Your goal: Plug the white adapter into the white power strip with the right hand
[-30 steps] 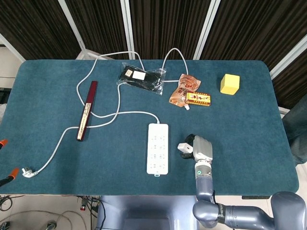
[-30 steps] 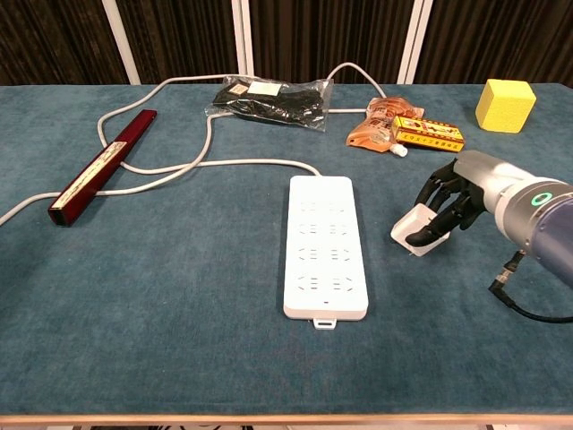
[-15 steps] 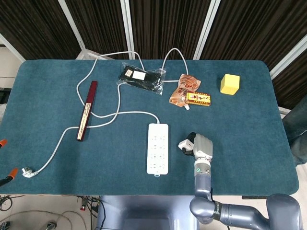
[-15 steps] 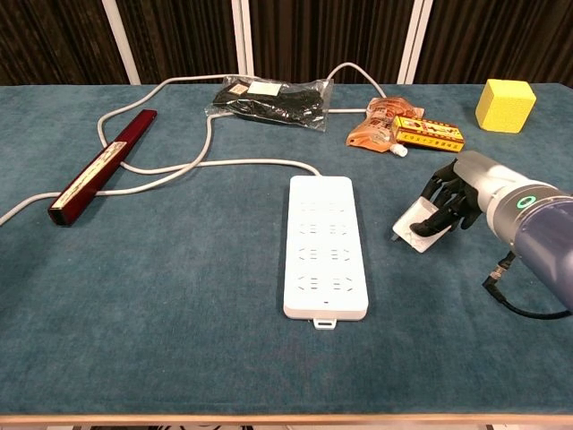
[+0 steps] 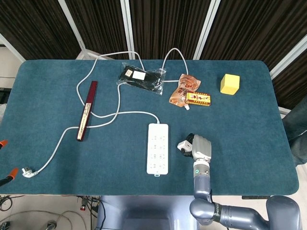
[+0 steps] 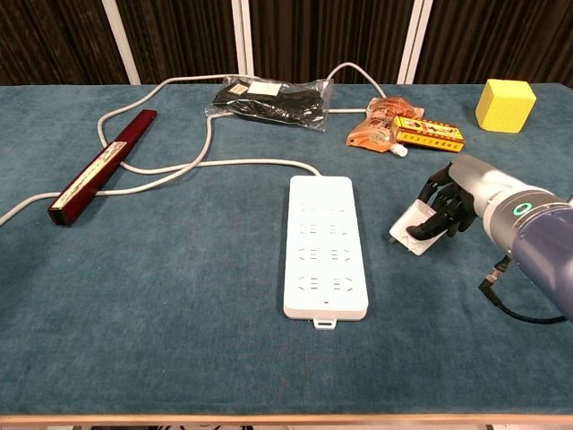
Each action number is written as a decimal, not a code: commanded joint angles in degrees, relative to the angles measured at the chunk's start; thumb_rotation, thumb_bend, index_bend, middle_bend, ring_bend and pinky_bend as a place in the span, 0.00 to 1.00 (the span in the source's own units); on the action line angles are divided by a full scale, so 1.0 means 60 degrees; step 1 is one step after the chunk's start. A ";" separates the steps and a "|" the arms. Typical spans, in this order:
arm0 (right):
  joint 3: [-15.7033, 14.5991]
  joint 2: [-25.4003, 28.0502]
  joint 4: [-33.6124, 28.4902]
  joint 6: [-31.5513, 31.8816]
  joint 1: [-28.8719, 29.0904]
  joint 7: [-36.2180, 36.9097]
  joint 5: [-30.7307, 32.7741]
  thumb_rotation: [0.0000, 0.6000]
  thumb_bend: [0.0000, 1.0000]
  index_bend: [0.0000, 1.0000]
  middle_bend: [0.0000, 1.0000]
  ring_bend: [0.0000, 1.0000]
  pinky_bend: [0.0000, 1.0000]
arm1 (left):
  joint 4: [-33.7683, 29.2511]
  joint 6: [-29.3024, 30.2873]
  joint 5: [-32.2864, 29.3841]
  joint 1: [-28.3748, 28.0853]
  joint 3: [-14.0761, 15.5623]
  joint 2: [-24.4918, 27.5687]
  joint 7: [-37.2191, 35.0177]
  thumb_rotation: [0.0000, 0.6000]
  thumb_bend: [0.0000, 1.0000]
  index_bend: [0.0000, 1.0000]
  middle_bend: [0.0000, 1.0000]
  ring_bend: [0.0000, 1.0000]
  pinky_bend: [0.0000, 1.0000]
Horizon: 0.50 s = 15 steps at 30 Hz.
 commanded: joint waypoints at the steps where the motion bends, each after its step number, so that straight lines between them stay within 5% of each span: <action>1: -0.0018 -0.0012 -0.0002 -0.0059 -0.0027 -0.0095 0.0015 1.00 0.39 0.55 0.52 0.61 0.39 | 0.0002 -0.0009 -0.0020 -0.0004 -0.0007 0.0000 -0.0001 1.00 0.19 0.20 0.00 0.00 0.08; 8: -0.0056 -0.0056 0.0014 0.0026 -0.0077 -0.0111 -0.0362 1.00 0.45 0.67 0.62 0.69 0.47 | 0.0009 -0.0028 -0.0026 -0.0012 -0.0006 -0.0001 0.0002 1.00 0.19 0.20 0.00 0.00 0.08; 15: -0.0126 0.0297 -0.0294 -0.0396 -0.0174 0.0023 -0.0849 1.00 0.49 0.69 0.65 0.71 0.53 | -0.0005 -0.0037 -0.0044 -0.0012 -0.0003 0.0001 0.0021 1.00 0.19 0.21 0.00 0.00 0.11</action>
